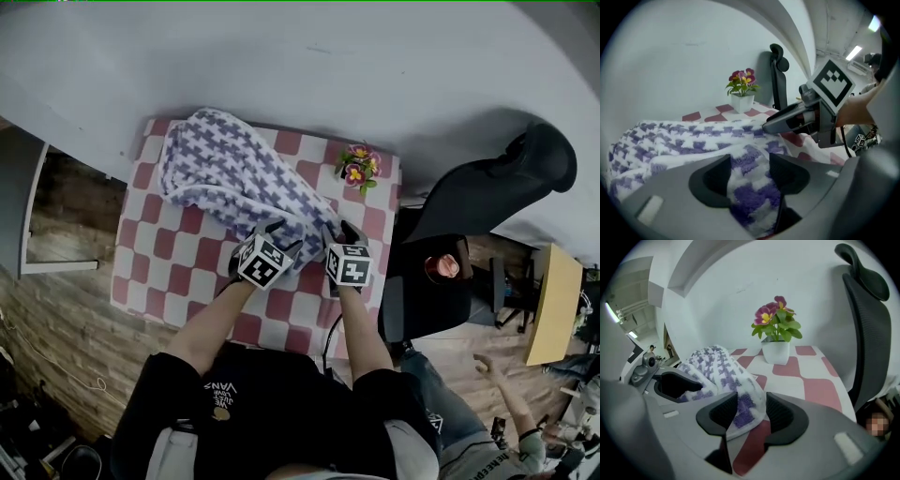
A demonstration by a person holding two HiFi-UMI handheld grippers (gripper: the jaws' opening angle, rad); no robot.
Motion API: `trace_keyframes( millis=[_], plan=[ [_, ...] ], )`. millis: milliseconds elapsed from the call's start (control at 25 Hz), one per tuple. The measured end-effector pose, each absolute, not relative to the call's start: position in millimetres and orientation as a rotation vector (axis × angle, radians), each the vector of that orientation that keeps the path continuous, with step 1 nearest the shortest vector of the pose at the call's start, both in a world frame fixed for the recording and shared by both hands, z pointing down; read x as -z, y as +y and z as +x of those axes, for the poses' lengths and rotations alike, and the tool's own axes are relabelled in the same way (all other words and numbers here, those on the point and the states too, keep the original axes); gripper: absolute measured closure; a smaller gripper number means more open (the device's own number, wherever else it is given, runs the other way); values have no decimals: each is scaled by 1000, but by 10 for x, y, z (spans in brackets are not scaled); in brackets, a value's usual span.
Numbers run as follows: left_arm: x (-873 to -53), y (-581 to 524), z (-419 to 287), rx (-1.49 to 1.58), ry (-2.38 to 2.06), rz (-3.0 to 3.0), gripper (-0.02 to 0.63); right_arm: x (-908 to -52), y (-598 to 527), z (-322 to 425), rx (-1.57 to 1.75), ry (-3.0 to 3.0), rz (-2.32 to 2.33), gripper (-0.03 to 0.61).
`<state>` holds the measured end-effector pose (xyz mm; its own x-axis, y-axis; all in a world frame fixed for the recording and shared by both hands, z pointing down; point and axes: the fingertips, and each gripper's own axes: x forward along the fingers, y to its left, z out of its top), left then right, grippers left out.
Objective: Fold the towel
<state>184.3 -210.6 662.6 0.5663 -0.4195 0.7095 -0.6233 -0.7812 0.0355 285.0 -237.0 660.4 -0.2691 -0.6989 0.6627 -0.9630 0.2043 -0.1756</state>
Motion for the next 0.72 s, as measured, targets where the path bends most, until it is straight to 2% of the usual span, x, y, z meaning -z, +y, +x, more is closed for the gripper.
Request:
trace_keyframes(
  millis=[80,160,200,280,360,720],
  plan=[
    [-6682,-2110,1826,-1079,-856,2508,362,-6648,-2376,2806,-793,-2031,1513,391],
    [-6691,-2118,1824,-1094,-857,2510,394,-6659,-2369,2786,-784,-2033,1492,392],
    [-6680,-2127,1815,-1091,-864,2511,431,-6662,-2359,2773,-788,-2039,1475,403],
    [-6618,-2147,1757,-1053,-901,2506,568,-6654,-2315,2725,-809,-2057,1434,481],
    [-6476,-2169,1647,-958,-968,2501,580,-6590,-2271,2666,-823,-2086,1412,532],
    [-5521,-1890,553,-321,-1399,2431,583,-5847,-2003,2319,-911,-2334,1458,543]
  ],
)
